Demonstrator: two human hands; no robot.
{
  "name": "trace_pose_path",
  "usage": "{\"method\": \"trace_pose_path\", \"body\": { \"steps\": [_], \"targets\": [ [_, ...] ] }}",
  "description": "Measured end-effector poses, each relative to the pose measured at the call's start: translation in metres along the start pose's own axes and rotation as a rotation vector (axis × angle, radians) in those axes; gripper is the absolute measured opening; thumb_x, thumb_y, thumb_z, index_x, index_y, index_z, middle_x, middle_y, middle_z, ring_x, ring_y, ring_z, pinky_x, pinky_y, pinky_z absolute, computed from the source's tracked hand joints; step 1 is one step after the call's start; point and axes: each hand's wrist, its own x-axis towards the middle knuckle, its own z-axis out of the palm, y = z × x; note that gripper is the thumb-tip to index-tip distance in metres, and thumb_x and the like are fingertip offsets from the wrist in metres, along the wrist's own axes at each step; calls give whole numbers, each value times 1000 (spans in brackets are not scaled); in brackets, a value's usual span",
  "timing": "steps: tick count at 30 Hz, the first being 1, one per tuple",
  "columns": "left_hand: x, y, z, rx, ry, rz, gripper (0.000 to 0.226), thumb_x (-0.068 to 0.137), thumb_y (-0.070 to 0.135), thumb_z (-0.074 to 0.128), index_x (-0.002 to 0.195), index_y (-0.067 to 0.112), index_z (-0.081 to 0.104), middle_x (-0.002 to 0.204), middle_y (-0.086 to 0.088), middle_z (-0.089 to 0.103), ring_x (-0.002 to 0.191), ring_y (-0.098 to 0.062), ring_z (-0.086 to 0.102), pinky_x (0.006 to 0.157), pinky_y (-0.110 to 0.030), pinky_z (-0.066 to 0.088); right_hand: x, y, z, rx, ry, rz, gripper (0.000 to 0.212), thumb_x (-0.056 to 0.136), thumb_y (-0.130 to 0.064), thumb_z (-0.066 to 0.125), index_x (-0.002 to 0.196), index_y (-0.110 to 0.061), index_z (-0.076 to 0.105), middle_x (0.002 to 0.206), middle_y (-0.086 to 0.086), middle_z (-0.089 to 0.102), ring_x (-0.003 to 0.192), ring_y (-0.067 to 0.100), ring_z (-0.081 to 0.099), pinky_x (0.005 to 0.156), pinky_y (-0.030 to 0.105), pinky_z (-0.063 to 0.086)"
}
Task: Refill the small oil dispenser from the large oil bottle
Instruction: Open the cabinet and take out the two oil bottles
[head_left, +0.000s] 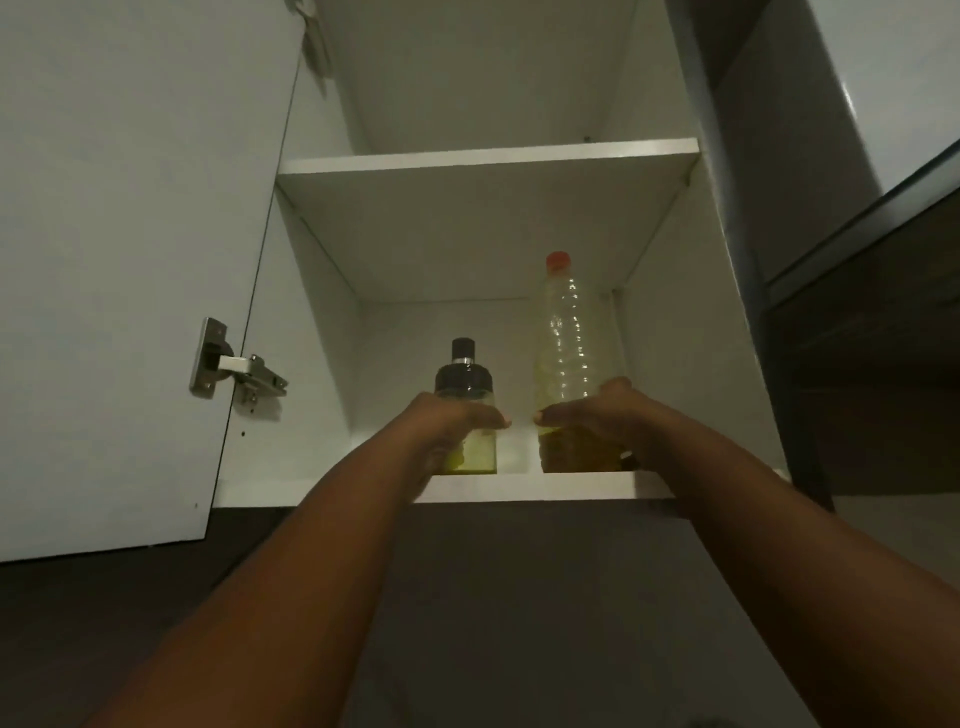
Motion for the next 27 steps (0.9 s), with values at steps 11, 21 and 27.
{"method": "trace_pose_path", "body": {
  "steps": [11,21,27],
  "targets": [
    [-34,7,4,-31,17,317,31,80,28,77,104,23,58,104,-3,65,95,-19,64,78,-34,57,-42,-9,-11,36,-204,-224,24,82,-25,70,94,-6,63,79,4,66,51,6,66,41,14,46],
    [-148,6,-28,-130,-2,417,52,79,42,73,123,23,53,110,-2,65,91,-18,67,72,-31,56,-158,-24,-10,159,-190,-414,53,73,-28,75,118,-23,47,99,-6,62,75,7,70,51,17,51],
    [-255,-91,-25,-236,-9,276,48,69,38,80,111,36,58,97,8,70,87,-5,70,66,-23,56,-260,63,18,237,-316,-361,85,49,-25,86,124,-25,48,107,-5,69,95,12,69,69,27,58]
  ]
}}
